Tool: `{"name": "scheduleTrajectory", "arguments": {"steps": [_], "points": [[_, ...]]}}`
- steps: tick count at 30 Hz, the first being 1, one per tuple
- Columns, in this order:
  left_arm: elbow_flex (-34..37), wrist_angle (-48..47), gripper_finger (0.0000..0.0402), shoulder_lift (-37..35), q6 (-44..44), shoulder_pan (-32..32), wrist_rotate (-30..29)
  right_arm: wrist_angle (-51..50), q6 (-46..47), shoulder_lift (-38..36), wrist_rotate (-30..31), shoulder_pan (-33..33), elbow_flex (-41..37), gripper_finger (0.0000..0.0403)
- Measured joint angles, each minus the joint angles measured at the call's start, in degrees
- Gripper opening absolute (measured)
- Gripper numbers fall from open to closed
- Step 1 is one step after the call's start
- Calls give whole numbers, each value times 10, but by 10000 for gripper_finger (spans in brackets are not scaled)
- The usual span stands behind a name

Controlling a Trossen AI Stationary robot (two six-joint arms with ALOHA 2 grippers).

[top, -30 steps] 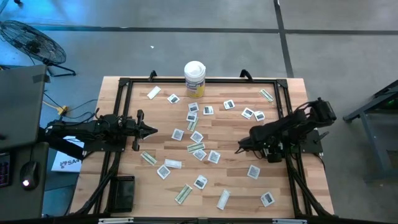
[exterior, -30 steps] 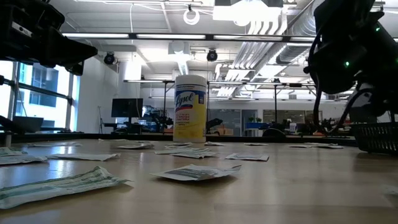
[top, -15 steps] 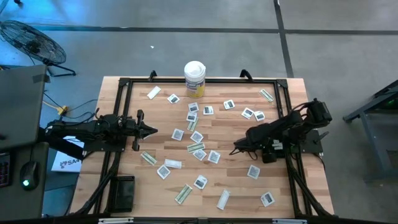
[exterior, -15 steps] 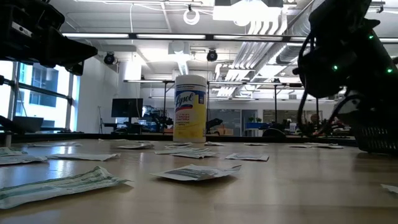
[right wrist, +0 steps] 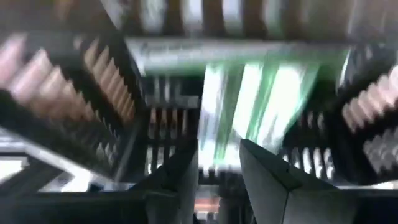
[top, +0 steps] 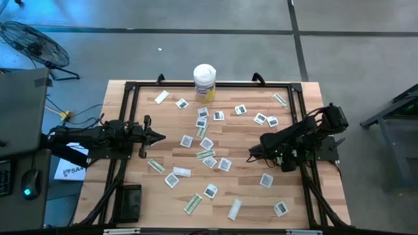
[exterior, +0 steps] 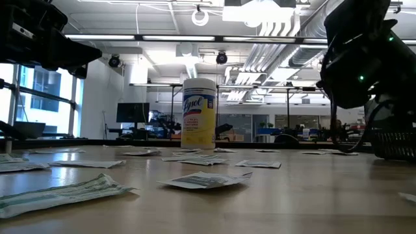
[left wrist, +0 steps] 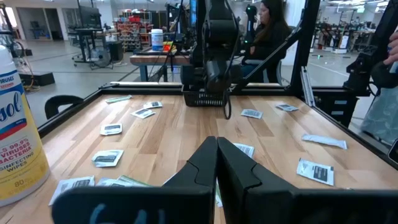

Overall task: Pick & Place First Aid Supplies
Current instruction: Put the white bandage pad into the black bin

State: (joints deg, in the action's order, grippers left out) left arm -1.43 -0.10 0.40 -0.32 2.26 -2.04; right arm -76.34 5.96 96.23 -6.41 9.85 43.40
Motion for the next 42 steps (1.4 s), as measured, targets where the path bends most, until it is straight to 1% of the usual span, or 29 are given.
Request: {"name": "scheduleTrajectory", "arguments": {"steps": [4,7,10,12,15,17,20,25,26,33,35,39,42], "points": [[0,0,1,0,0,0,0,47,-5,0,1,-1,-2,112],[0,0,1,0,0,0,0,56,-5,0,31,-1,-2,112],[0,0,1,0,0,0,0,23,10,0,75,-1,2,112],[0,0,1,0,0,0,0,-11,24,0,93,-1,7,112],[0,0,1,0,0,0,0,-64,42,0,105,-1,17,112],[0,0,1,0,0,0,0,-83,52,-2,105,-1,23,112],[0,0,1,0,0,0,0,-87,58,-3,78,1,30,112],[0,0,1,0,0,0,0,-48,32,-3,-39,1,23,112],[0,0,1,0,0,0,0,-42,24,-3,-52,1,19,112],[0,0,1,0,0,0,0,39,15,-3,-59,-13,-12,112],[0,0,1,0,0,0,0,45,14,-3,-39,-16,-14,112],[0,0,1,0,0,0,0,5,39,-3,67,-20,-14,112],[0,0,1,0,0,0,0,-6,67,-3,119,-21,-4,112]]}}
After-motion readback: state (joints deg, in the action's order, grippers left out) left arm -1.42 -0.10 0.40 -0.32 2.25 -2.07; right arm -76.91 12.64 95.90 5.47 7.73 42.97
